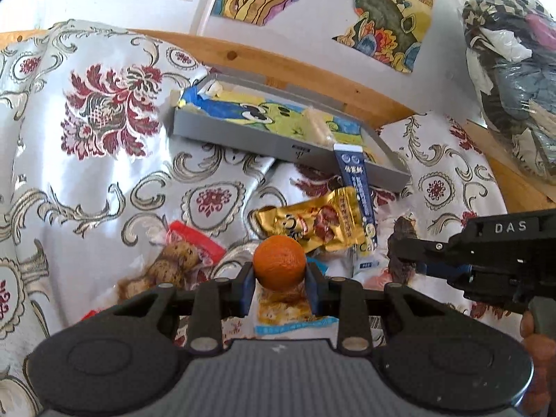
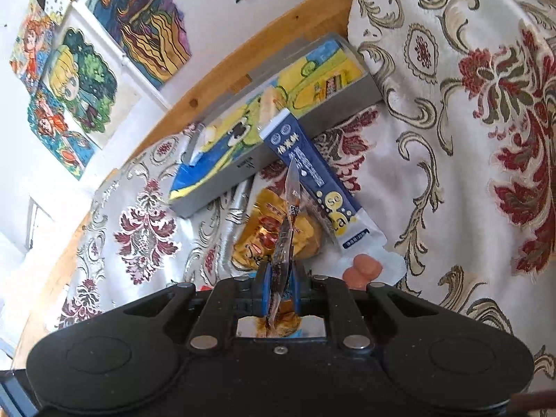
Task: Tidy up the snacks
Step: 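Lift the meat strip toward the tray while the left tool grips the mandarin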
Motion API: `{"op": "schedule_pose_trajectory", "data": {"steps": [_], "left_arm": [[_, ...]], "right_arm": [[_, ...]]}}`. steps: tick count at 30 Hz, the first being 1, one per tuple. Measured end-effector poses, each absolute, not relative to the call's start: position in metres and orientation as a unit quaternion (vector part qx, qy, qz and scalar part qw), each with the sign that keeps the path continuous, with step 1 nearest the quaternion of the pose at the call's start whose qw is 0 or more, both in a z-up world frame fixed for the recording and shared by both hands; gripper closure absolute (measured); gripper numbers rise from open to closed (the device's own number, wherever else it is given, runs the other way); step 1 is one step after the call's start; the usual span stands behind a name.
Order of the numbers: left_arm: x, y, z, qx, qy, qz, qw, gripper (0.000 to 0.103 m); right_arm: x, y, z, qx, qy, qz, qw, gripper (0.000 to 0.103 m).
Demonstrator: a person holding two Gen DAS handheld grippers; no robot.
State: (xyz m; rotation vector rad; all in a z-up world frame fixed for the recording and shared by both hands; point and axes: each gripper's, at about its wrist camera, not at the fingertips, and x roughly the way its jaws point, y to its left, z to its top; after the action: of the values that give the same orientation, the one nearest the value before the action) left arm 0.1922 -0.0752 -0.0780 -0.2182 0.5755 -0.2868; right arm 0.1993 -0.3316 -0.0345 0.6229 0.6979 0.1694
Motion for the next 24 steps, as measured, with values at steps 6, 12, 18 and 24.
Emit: {"op": "schedule_pose_trajectory", "data": {"steps": [6, 12, 18, 24], "left_arm": [[0.198, -0.082, -0.064, -0.109, 0.272, -0.137, 0.946, 0.070], [0.212, -0.091, -0.046, -0.098, 0.257, -0.137, 0.952, 0.070], [0.233, -0.101, -0.030, -0.088, 0.243, -0.131, 0.957, 0.070], [0.267, -0.107, -0.014, -0.095, 0.235, -0.118, 0.960, 0.070]], "right_arm": [[0.193, -0.335, -0.026, 0.312, 0.321, 0.092, 0.890, 0.091], [0.195, -0.339, -0.011, 0.323, 0.291, 0.110, 0.894, 0.091], [0.211, -0.349, -0.006, 0.334, 0.269, 0.117, 0.896, 0.091], [0.246, -0.354, 0.007, 0.308, 0.226, 0.125, 0.916, 0.091]]}}
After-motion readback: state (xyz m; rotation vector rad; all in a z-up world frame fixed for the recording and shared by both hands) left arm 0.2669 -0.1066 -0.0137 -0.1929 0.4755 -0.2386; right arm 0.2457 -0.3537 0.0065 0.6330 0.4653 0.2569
